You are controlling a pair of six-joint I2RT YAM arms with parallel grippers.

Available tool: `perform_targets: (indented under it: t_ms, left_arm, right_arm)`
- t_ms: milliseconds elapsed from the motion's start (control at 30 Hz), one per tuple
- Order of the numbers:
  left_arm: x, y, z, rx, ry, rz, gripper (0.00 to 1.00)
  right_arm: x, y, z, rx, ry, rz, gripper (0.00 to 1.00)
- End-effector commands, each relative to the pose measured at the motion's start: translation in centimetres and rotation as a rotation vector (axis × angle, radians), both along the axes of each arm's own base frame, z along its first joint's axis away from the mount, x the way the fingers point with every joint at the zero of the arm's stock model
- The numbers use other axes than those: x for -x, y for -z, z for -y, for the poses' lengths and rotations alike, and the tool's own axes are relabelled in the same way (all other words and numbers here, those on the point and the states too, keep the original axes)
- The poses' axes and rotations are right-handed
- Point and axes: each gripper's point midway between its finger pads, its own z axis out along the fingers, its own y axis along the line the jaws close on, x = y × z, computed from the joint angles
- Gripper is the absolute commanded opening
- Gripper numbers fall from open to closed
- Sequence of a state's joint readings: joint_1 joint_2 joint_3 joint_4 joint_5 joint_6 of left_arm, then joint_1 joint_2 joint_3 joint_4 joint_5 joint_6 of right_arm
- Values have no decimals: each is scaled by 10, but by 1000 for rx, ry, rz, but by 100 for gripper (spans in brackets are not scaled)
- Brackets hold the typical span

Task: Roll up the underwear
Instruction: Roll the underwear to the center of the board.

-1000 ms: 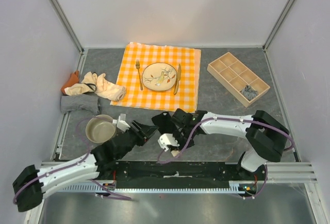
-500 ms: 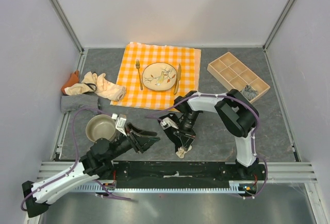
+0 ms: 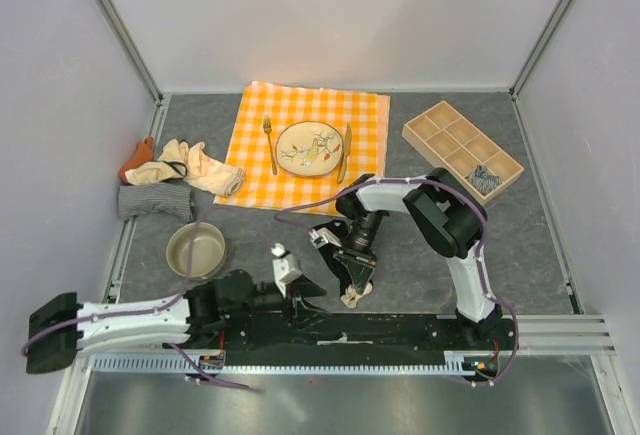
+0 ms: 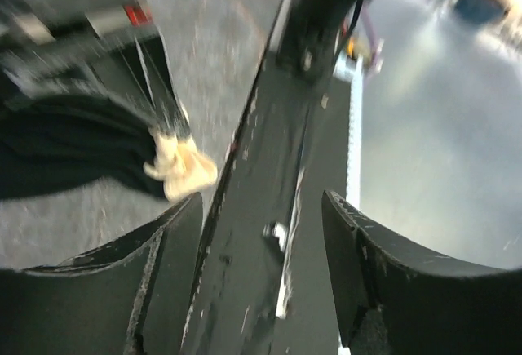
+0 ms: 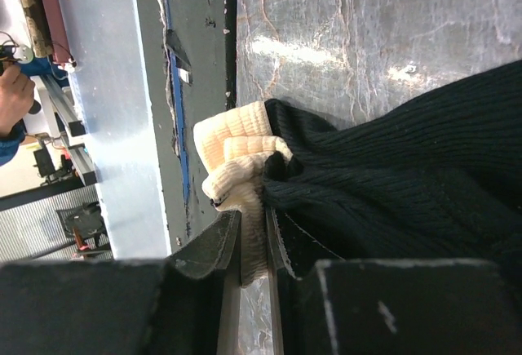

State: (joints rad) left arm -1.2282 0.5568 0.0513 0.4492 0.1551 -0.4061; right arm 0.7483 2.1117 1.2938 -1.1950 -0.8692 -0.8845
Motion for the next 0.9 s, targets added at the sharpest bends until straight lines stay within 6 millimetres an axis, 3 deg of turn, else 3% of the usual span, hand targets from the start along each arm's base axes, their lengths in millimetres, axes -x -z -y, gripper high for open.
perform_targets:
  t_ms: [0, 67, 100, 167, 200, 333, 633, 867]
  left_arm:
    - [2, 40, 11, -191, 60, 213, 70]
    - [6, 40, 25, -245, 95, 290, 74]
    - [3, 62, 25, -344, 92, 303, 75]
    - [1, 57, 41, -385, 95, 398, 76]
    - [-4, 73, 42, -458, 79, 416, 76]
    - [-12, 69, 64, -479, 50, 505, 77]
    - [-31, 63, 71, -486, -34, 571, 77]
    - [-41, 80, 82, -574, -52, 607, 77]
  right_arm:
    - [-10, 20, 0, 5, -30, 53, 21]
    - [-10, 20, 1, 8, -27, 52, 21]
    - [-10, 20, 2, 9, -25, 51, 22]
    - [-11, 21, 2, 9, -25, 52, 22]
    - [-11, 20, 2, 8, -25, 51, 22]
    - [-11, 21, 2, 7, -26, 53, 22]
    - [-12, 21, 2, 1, -29, 57, 23]
    - [-12, 21, 4, 2, -32, 59, 24]
